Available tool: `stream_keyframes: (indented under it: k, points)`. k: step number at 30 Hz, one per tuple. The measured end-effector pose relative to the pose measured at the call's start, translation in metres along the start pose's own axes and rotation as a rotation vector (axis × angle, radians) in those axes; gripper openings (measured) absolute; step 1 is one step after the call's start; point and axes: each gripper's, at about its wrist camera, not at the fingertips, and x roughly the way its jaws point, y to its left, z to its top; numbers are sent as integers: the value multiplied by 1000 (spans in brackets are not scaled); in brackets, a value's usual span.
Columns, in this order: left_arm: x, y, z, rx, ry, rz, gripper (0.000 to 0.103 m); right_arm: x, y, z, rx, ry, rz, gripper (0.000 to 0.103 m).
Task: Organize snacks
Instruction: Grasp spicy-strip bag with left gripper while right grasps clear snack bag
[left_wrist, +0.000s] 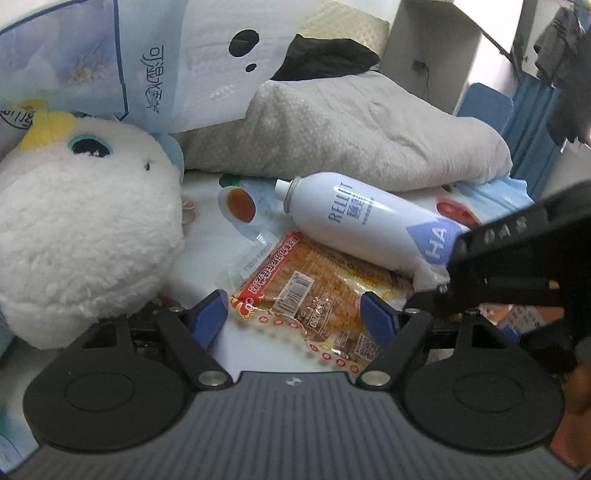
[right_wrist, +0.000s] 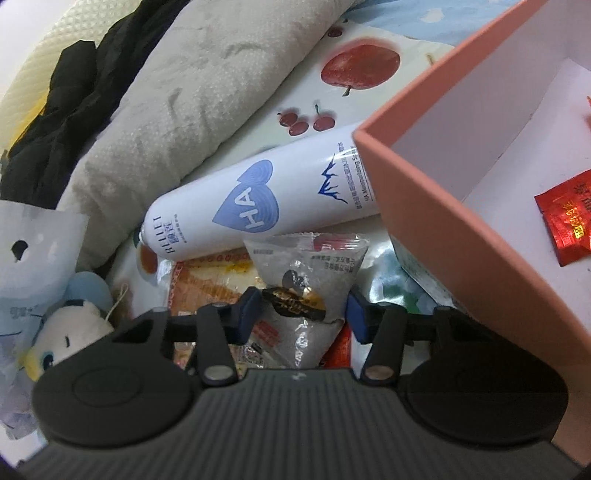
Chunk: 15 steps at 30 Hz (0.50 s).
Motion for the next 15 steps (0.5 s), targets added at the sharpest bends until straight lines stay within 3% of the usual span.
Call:
stream_keyframes:
  k: [8,15]
  points:
    - [5,-2,4,1,-7,73,53,-1,0,0,-11,38,36,40]
    - [3,0,5,-29,2,56,37,-6,0,-5,-55,49,52,38]
